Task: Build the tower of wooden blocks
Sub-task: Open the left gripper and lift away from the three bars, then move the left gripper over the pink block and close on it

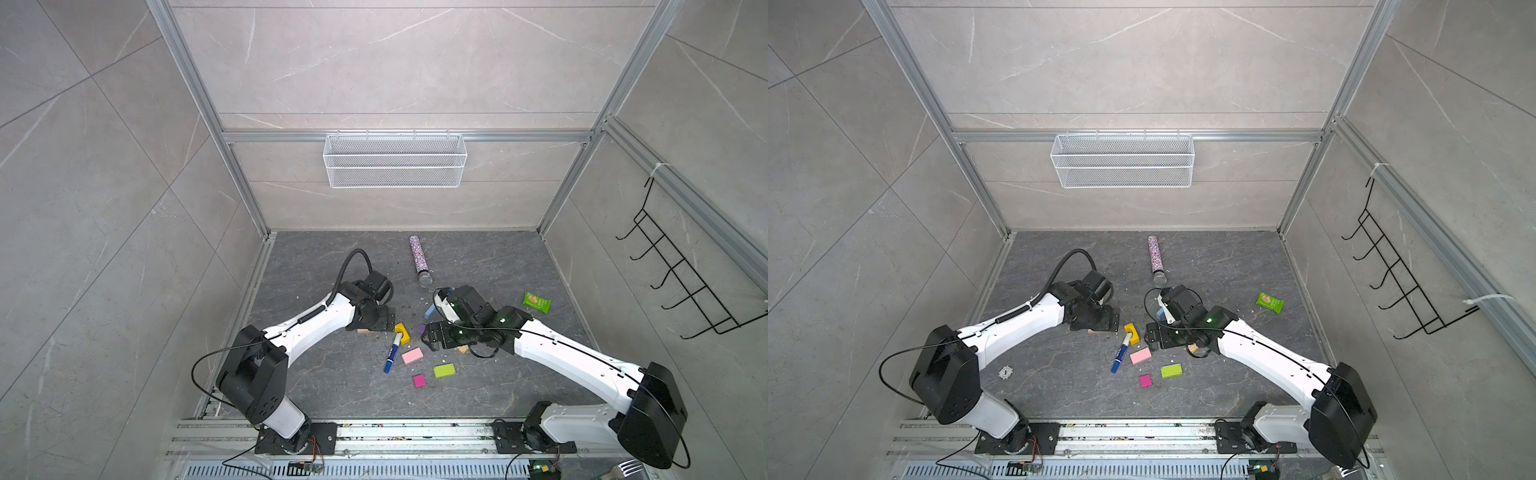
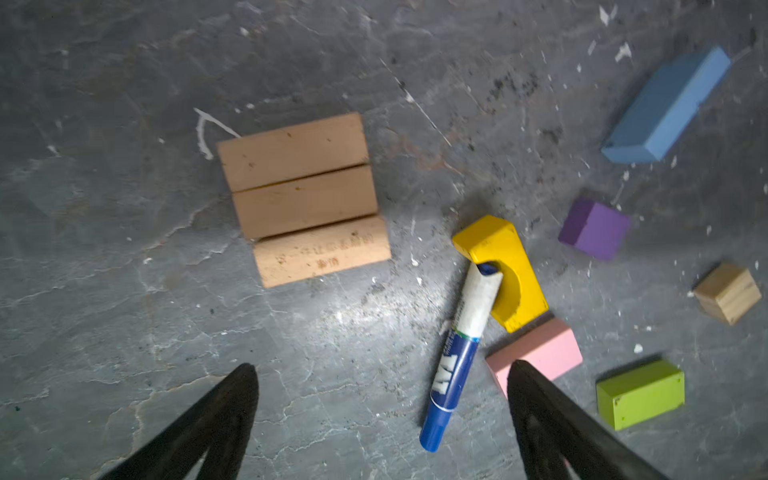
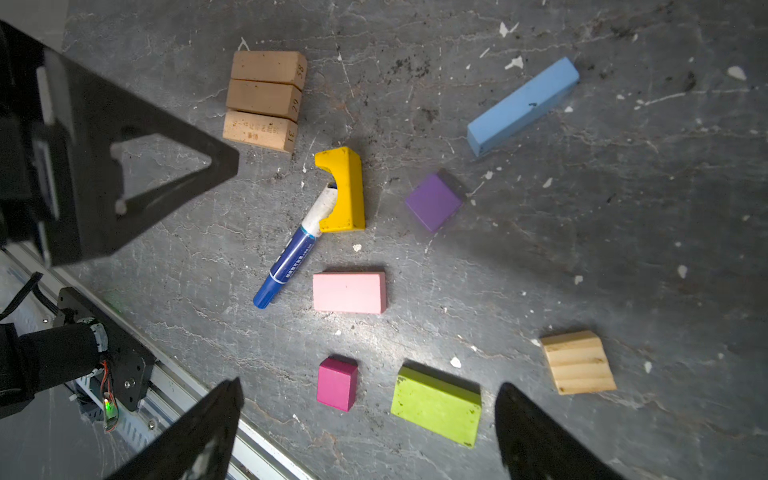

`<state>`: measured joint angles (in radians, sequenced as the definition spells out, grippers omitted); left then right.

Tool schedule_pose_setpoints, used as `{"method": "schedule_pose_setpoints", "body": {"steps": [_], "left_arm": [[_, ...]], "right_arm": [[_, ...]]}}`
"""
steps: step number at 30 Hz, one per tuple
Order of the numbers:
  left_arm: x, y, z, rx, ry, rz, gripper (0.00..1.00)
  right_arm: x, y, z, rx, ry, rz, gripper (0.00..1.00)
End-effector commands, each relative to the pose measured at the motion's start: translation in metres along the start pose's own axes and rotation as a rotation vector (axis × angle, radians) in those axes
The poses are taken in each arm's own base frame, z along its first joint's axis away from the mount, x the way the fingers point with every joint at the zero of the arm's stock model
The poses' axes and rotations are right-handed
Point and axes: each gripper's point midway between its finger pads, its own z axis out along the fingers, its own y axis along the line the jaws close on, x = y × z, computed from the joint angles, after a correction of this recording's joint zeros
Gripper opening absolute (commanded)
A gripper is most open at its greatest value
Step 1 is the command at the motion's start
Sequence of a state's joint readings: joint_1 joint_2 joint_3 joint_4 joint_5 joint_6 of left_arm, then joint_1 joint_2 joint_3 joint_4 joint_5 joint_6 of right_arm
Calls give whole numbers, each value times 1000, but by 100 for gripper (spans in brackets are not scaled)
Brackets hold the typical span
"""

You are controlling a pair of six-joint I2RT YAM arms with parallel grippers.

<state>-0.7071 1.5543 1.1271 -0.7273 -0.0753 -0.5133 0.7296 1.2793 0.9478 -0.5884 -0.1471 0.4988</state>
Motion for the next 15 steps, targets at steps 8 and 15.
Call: {"method": "schedule_pose_setpoints", "body": {"steps": [8,15], "left_arm": [[7,-46,-18,191,-89,293,79],[25,-87,-9,288,-81,515,72]], "right_arm": [[-11,-14,-24,-112,-49,150,95],[-17,-21,-32,-151,-63,196,94]]}}
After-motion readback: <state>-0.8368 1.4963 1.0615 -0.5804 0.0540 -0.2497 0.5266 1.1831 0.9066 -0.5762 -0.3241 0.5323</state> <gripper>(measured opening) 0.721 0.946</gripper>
